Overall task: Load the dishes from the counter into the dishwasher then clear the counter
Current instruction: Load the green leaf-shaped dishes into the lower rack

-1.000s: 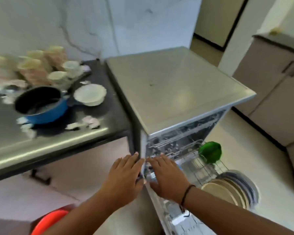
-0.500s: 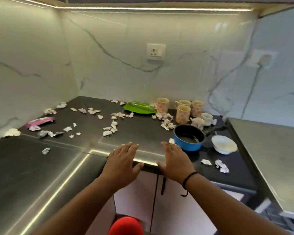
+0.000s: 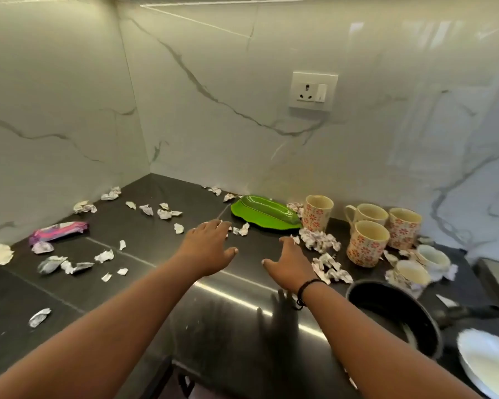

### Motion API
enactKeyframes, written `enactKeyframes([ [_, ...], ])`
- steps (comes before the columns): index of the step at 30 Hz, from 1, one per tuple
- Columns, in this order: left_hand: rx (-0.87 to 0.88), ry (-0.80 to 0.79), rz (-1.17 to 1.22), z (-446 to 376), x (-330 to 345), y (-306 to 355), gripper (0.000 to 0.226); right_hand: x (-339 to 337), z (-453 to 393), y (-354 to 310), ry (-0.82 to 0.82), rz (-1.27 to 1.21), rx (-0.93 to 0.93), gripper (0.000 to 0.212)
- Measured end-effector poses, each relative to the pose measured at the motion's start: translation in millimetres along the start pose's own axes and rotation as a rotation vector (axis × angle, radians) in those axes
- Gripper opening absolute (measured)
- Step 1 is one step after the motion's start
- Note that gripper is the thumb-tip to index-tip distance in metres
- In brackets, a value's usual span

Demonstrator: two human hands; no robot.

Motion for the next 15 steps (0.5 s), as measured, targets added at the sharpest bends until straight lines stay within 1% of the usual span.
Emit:
enactKeyframes([
  [2, -0.033, -0.048, -0.010, -34, 1, -10, 0.064, -2, -33, 3, -0.042, -0.049, 0.023, 0.074],
  [4, -0.052, -0.088, -0.004, -60, 5, -19, 0.061, -3, -61, 5, -0.048, -0.173, 0.054, 0.071],
  [5, -0.056, -0.110, -0.003, -72, 8, -23, 0.061, -4, -74, 8, -0.038, -0.293, 0.091, 0.068],
  [7, -0.061, -0.165, 0.019, -98, 16, -34, 0.060, 2, -98, 19, -0.029, -0.694, 0.218, 0.062],
  [9, -0.075, -0.202, 0.105, -127, 22, -46, 0.060, 16, -115, 28, -0.043, -1.066, 0.352, 0.056],
  [10, -0.089, -0.211, 0.166, -145, 24, -53, 0.060, 21, -124, 32, -0.033, -1.188, 0.405, 0.053],
  [12, -0.110, -0.215, 0.325, -183, 29, -63, 0.058, 27, -144, 39, 0.014, -1.361, 0.459, 0.049],
  [15, -0.144, -0.220, 0.555, -234, 43, -75, 0.058, 31, -171, 48, 0.094, -1.501, 0.503, 0.044],
])
Point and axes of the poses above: each hand's wrist, its own z-axis away from the middle knuckle, its own x-axis out of the palm, y = z × x, the point moved 8 cm from there along -z, towards the middle knuckle, and after that the axes turned 11 degrees about -y, right-handed, at the moved point
